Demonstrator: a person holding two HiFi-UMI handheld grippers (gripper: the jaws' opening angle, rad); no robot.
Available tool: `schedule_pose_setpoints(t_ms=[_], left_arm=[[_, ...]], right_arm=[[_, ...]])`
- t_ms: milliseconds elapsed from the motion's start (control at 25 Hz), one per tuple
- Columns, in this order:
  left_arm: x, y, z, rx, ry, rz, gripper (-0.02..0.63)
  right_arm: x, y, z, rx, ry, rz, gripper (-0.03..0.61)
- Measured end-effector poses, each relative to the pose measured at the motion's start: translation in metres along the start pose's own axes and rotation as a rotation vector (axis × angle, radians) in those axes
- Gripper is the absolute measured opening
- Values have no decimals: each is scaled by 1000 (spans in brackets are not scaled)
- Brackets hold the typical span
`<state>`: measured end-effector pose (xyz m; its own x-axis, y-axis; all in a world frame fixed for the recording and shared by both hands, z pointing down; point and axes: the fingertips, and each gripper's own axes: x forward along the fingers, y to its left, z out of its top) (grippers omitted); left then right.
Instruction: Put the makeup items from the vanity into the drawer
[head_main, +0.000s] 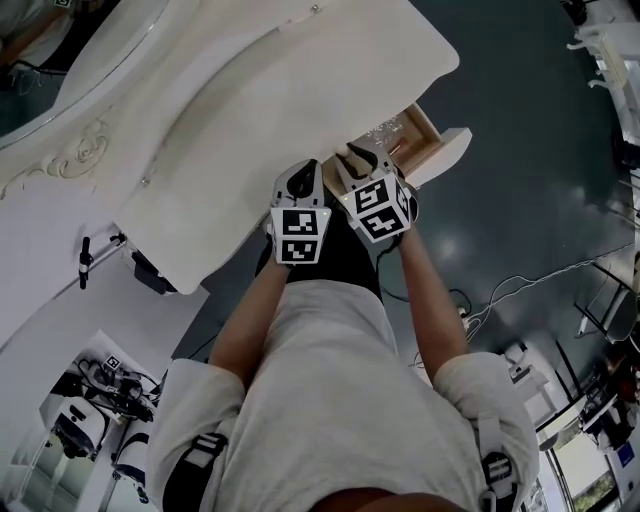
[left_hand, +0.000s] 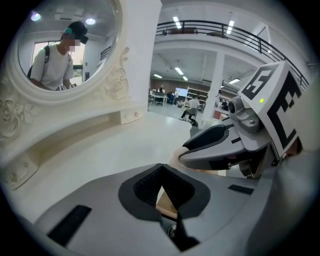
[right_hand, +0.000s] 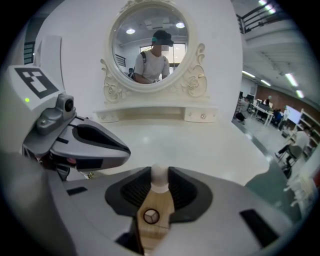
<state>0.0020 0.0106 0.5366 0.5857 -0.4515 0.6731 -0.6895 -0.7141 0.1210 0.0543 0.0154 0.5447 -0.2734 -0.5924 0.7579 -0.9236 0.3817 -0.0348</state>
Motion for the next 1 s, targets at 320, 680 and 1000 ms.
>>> schedule_pose_setpoints(t_ms=[320,680,1000], left_arm=[[17,-31,-9,60,37,-75,6],[32,-59,-11,104,62,-144,5],[52,-74,-11,133,90,-194,5]], right_arm=[[-8,-20,-41,85,35,-49,116],[-29,-53,-76,160,70,-129,116],[-34,-84,-92,237,87,-197,117]])
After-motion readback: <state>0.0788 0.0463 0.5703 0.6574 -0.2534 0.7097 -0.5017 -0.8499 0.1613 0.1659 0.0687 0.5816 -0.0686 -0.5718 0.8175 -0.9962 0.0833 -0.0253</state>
